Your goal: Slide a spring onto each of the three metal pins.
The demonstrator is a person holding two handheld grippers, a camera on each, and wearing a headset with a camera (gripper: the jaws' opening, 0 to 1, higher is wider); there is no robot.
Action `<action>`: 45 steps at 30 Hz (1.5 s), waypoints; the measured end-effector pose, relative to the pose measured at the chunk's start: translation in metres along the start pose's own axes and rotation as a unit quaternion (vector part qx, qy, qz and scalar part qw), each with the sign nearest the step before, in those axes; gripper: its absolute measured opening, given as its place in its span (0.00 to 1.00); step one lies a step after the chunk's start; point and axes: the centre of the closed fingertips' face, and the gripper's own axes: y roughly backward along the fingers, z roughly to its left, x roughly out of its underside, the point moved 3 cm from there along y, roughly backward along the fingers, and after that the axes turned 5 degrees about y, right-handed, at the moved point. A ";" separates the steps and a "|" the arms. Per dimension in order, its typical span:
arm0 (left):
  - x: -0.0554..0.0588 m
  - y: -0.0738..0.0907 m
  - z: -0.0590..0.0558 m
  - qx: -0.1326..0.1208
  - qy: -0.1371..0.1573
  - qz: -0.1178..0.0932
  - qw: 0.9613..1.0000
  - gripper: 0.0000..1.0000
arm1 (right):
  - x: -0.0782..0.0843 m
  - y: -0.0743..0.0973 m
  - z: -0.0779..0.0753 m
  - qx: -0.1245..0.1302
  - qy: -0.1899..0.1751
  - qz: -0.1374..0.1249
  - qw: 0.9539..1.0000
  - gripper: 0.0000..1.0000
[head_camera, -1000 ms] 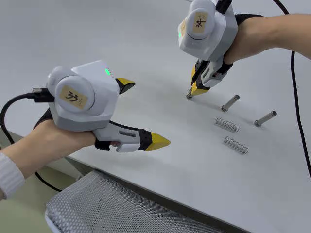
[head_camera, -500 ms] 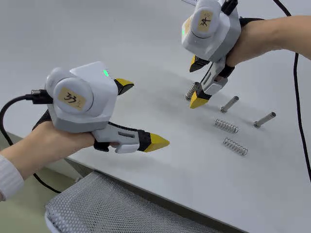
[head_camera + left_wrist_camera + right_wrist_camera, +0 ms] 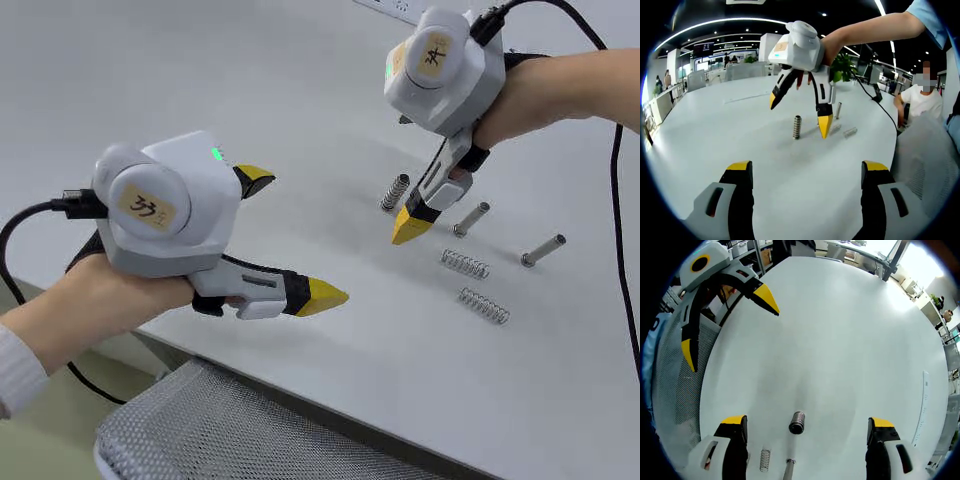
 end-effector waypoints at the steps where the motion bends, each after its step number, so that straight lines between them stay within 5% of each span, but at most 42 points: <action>1: 0.000 0.000 0.000 0.000 -0.001 0.000 1.000 0.88 | 0.001 0.000 -0.001 0.002 -0.001 -0.001 1.000 0.99; 13: -0.011 0.002 -0.001 0.000 -0.014 0.000 1.000 0.88 | 0.006 0.008 0.007 0.018 -0.026 -0.043 0.999 0.99; 28: -0.025 0.001 -0.004 0.001 -0.022 0.001 1.000 0.88 | 0.024 0.037 0.026 0.059 -0.071 -0.115 0.989 0.99; 45: -0.045 -0.009 -0.019 0.009 -0.032 0.001 0.999 0.88 | 0.061 0.076 0.060 0.123 -0.143 -0.195 0.962 0.99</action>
